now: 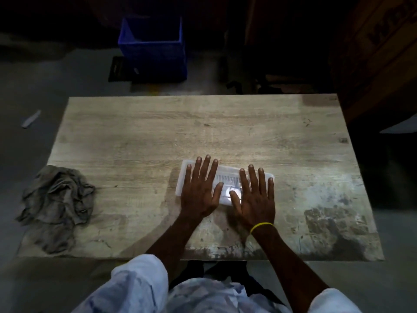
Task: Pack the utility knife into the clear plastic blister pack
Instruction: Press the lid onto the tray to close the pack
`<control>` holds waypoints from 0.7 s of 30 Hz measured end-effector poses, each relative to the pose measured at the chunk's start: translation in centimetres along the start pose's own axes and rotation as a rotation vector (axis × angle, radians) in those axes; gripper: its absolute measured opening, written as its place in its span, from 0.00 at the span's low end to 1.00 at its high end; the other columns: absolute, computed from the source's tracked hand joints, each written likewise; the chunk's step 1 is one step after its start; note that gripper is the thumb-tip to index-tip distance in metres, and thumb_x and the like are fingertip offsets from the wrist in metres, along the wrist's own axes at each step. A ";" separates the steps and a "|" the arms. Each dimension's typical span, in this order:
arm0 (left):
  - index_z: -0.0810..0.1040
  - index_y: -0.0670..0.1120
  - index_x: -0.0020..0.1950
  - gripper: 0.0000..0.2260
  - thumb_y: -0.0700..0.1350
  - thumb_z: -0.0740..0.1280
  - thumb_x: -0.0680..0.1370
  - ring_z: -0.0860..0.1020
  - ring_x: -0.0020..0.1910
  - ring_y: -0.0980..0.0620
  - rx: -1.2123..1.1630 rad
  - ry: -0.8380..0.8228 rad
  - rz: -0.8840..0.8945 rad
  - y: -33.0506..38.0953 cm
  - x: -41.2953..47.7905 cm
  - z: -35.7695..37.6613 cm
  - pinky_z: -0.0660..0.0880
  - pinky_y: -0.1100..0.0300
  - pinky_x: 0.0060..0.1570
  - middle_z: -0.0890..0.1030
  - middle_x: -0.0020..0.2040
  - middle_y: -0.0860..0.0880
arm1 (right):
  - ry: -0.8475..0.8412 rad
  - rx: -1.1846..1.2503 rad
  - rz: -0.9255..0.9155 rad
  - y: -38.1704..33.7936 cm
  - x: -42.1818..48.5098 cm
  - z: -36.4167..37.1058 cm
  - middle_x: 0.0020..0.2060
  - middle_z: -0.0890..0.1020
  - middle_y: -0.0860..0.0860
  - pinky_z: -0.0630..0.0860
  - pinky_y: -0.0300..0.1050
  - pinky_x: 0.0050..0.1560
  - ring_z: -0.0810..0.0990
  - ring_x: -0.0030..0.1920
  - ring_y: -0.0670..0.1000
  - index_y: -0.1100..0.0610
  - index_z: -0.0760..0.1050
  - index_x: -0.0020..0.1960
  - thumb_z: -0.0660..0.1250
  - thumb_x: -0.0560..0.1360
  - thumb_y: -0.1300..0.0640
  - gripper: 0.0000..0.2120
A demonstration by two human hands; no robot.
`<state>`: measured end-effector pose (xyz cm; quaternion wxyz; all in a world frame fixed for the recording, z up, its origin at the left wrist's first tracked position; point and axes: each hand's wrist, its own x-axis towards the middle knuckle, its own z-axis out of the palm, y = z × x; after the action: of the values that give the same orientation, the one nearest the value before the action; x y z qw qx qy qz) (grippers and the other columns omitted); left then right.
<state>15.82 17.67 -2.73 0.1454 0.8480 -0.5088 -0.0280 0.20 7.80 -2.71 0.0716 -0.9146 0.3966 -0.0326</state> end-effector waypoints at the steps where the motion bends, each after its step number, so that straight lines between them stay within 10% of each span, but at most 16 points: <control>1: 0.55 0.49 0.80 0.29 0.56 0.56 0.81 0.49 0.81 0.48 -0.010 -0.016 -0.001 -0.1 0.0 0.0 0.52 0.43 0.78 0.55 0.81 0.47 | -0.023 0.005 -0.001 0.1 0.1 -0.1 0.79 0.54 0.55 0.50 0.63 0.76 0.50 0.79 0.58 0.53 0.54 0.79 0.53 0.78 0.37 0.34; 6: 0.56 0.45 0.80 0.29 0.52 0.59 0.81 0.51 0.81 0.48 -0.253 0.082 -0.089 -1.3 -0.3 -1.3 0.50 0.48 0.79 0.56 0.81 0.46 | 0.023 0.282 0.035 0.7 -1.0 -2.1 0.79 0.51 0.55 0.47 0.53 0.78 0.48 0.79 0.55 0.56 0.51 0.79 0.56 0.78 0.39 0.36; 12: 0.65 0.47 0.76 0.28 0.40 0.69 0.78 0.68 0.74 0.47 -1.158 0.223 -0.759 -4.2 -3.8 -2.5 0.67 0.51 0.72 0.70 0.74 0.44 | 0.206 0.916 0.574 2.1 -5.3 -2.0 0.76 0.63 0.52 0.61 0.52 0.74 0.63 0.75 0.51 0.47 0.58 0.75 0.65 0.78 0.48 0.29; 21: 0.80 0.43 0.63 0.14 0.34 0.67 0.78 0.82 0.57 0.47 -1.213 0.232 -0.661 -4.9 -3.4 -2.9 0.79 0.53 0.58 0.87 0.51 0.54 | 0.163 1.295 0.639 3.2 -2.4 -0.7 0.66 0.76 0.56 0.71 0.52 0.68 0.74 0.67 0.56 0.60 0.71 0.69 0.66 0.77 0.66 0.21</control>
<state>18.90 23.42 -1.68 0.6305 0.7248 -0.1001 -0.2591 -3.85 7.33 -2.56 0.5749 -0.5230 0.5497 -0.3062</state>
